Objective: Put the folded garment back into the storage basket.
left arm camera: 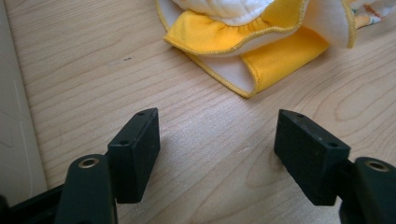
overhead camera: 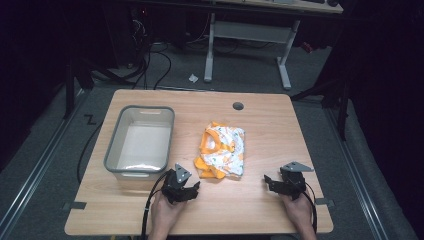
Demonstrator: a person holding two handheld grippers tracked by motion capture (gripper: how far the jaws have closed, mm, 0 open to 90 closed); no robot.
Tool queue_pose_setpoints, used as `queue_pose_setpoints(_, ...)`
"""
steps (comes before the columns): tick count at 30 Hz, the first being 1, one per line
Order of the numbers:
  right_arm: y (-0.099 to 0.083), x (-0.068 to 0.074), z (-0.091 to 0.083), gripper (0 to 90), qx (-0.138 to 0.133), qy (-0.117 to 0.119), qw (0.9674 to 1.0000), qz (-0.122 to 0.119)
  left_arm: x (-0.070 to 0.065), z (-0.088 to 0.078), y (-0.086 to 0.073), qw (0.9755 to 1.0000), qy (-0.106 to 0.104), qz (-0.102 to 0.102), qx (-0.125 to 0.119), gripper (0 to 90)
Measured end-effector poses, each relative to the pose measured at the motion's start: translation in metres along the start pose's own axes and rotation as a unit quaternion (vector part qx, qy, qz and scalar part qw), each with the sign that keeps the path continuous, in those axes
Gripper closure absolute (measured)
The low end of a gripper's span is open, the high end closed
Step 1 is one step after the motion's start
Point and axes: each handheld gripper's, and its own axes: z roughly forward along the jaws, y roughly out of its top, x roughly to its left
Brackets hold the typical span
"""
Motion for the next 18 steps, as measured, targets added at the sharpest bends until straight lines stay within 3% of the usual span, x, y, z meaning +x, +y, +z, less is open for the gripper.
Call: queue_pose_setpoints(18,0.0001,-0.0002,-0.0001,26.3,0.001,-0.002,1.0000,0.002,-0.0003,0.0003,-0.0001,1.0000,-0.001,0.000,-0.001,30.6)
